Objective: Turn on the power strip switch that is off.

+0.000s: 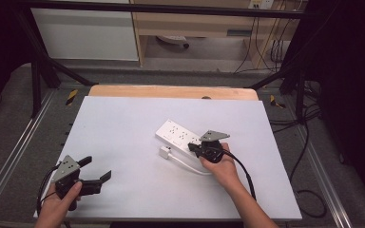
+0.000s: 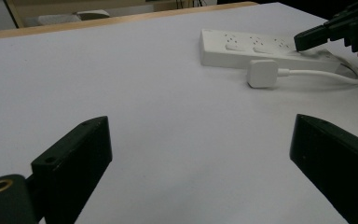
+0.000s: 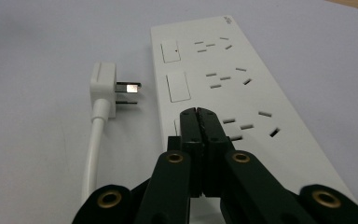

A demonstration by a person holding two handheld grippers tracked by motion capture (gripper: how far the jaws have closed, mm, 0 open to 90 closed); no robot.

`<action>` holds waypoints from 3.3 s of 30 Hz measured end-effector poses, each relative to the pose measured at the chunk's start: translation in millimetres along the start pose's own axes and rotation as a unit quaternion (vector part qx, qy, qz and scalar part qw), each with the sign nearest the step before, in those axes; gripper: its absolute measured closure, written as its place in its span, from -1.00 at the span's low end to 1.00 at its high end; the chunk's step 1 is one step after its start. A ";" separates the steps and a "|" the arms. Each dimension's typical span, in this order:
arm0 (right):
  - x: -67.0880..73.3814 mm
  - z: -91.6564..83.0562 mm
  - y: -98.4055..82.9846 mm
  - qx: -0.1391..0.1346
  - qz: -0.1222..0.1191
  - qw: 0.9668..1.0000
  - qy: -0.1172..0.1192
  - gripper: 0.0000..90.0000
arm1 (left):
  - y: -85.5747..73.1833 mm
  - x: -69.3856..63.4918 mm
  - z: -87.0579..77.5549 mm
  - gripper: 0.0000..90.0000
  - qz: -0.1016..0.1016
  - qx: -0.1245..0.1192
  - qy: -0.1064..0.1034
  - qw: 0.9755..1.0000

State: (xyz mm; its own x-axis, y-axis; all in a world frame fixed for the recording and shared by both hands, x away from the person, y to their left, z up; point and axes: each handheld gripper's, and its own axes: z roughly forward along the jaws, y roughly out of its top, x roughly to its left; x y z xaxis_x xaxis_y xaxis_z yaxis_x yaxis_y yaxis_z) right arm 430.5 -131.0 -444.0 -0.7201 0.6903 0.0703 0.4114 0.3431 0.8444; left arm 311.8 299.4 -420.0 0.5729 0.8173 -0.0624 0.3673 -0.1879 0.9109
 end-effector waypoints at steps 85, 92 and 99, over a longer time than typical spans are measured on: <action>2.3 -1.7 -15.2 -0.028 0.007 0.999 0.019 1.00 | 0.7 -1.4 -0.5 -0.87 0.000 -0.002 -0.001 1.000; 4.0 -0.3 -13.5 -0.027 0.002 0.999 0.018 1.00 | 0.4 -0.5 -0.3 -0.87 0.001 0.000 -0.001 1.000; 5.0 -2.7 -10.4 -0.036 0.005 0.999 0.019 1.00 | 0.0 -1.3 0.2 -0.87 0.000 0.000 -0.001 1.000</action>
State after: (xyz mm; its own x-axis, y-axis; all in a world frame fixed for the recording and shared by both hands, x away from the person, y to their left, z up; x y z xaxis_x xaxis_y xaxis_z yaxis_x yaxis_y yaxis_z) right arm 421.1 -132.9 -451.0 -0.7376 0.6681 0.0980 0.3786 0.2890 0.8793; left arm 311.3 298.2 -419.9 0.5739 0.8166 -0.0627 0.3673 -0.1883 0.9108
